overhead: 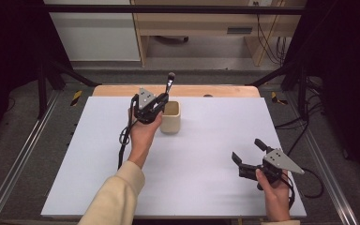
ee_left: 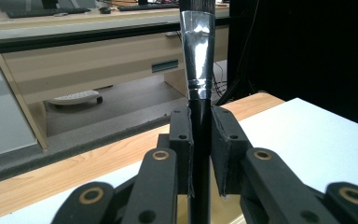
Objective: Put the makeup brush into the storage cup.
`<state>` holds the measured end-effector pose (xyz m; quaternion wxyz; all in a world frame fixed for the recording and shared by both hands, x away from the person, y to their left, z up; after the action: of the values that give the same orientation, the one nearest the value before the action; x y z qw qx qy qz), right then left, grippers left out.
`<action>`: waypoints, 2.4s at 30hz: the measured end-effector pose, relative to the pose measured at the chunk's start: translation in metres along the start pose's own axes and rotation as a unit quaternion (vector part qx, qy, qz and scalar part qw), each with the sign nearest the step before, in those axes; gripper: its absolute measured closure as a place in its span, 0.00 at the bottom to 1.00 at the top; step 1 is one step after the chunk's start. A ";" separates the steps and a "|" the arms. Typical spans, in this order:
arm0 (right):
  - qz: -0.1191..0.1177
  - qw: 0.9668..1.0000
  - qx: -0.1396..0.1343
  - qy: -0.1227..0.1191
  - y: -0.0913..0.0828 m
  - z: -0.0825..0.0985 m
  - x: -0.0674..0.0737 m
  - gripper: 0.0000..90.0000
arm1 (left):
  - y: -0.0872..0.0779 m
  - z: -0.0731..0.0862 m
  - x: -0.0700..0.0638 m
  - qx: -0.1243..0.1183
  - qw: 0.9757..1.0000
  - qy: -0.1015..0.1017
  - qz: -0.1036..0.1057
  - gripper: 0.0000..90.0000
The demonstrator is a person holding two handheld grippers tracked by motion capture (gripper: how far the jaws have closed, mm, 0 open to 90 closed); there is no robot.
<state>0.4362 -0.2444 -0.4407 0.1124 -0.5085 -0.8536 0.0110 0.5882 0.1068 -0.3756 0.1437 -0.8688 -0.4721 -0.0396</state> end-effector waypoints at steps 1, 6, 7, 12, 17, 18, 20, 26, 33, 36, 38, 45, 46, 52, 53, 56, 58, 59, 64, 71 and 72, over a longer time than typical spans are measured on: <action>0.000 1.000 0.000 -0.002 0.000 0.000 0.000 0.03 | 0.000 0.000 0.000 -0.001 1.000 -0.001 0.000 0.88; -0.001 1.000 -0.002 -0.003 0.000 0.000 0.000 0.03 | 0.001 0.000 -0.001 -0.006 1.000 -0.001 0.003 0.88; -0.001 1.000 0.000 -0.003 0.000 0.000 0.000 0.04 | 0.001 0.000 -0.001 -0.004 1.000 -0.001 0.004 0.88; -0.002 1.000 -0.001 -0.004 0.001 0.000 0.000 0.04 | 0.002 0.001 -0.001 -0.006 1.000 0.003 0.003 0.88; -0.002 1.000 0.001 -0.002 0.001 0.000 0.000 0.04 | 0.004 0.002 0.000 -0.006 1.000 0.002 0.002 0.88; -0.002 1.000 0.001 -0.002 0.001 0.000 0.000 0.04 | 0.005 0.003 0.001 -0.006 1.000 0.001 0.003 0.88; -0.002 1.000 0.000 -0.003 0.001 0.000 0.000 0.04 | 0.006 0.004 0.001 -0.005 1.000 0.001 0.002 0.88; -0.002 1.000 0.002 -0.004 0.001 0.001 0.000 0.04 | 0.009 0.006 0.000 -0.007 1.000 -0.002 0.003 0.88; -0.002 1.000 0.002 -0.001 0.001 0.000 0.000 0.04 | 0.011 0.007 0.002 -0.014 1.000 -0.009 0.005 0.88; -0.003 1.000 0.001 -0.002 0.001 0.000 0.000 0.04 | 0.012 0.008 0.002 -0.013 1.000 -0.010 0.005 0.88; -0.003 1.000 0.002 -0.004 0.001 0.000 0.000 0.04 | 0.013 0.009 0.002 -0.014 1.000 -0.014 0.006 0.88; -0.004 1.000 0.002 -0.004 0.001 0.001 0.000 0.04 | 0.016 0.012 0.002 -0.016 1.000 -0.015 0.004 0.88; -0.004 1.000 0.002 -0.004 0.001 0.001 0.000 0.04 | 0.016 0.012 0.002 -0.015 1.000 -0.013 0.005 0.88; -0.005 1.000 0.002 -0.003 0.001 0.000 0.000 0.04 | 0.019 0.013 0.001 -0.017 1.000 -0.014 0.006 0.88; -0.004 1.000 0.002 -0.003 0.001 0.000 0.000 0.04 | 0.019 0.013 0.001 -0.017 1.000 -0.014 0.006 0.88; -0.004 1.000 0.002 -0.003 0.001 0.000 0.000 0.04 | 0.020 0.015 0.001 -0.016 1.000 -0.015 0.006 0.88; -0.005 1.000 0.002 -0.002 0.001 0.001 0.000 0.04 | 0.021 0.015 0.001 -0.016 1.000 -0.016 0.004 0.88; -0.005 1.000 0.003 -0.003 0.001 0.001 0.000 0.04 | 0.021 0.015 0.001 -0.017 1.000 -0.016 0.003 0.88; -0.005 1.000 0.002 -0.001 0.001 0.001 0.000 0.04 | 0.022 0.016 0.001 -0.017 1.000 -0.018 0.004 0.88; -0.006 1.000 0.005 -0.002 0.001 0.001 0.000 0.04 | 0.024 0.017 0.002 -0.021 1.000 -0.018 0.001 0.88; -0.006 1.000 0.005 -0.001 0.001 0.001 0.000 0.04 | 0.024 0.018 0.001 -0.021 1.000 -0.018 0.001 0.88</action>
<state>0.4368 -0.2435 -0.4420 0.1139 -0.5026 -0.8568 0.0153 0.6080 0.1006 -0.3973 0.1170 -0.8726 -0.4730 -0.0340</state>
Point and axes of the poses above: each handheld gripper's, and its own axes: y roughly forward along the jaws, z roughly out of its underside, x roughly to its left, the point moved 2 cm from there along y, roughly forward along the jaws, and after that the axes turned 10 degrees about y, right-handed, at the moved point
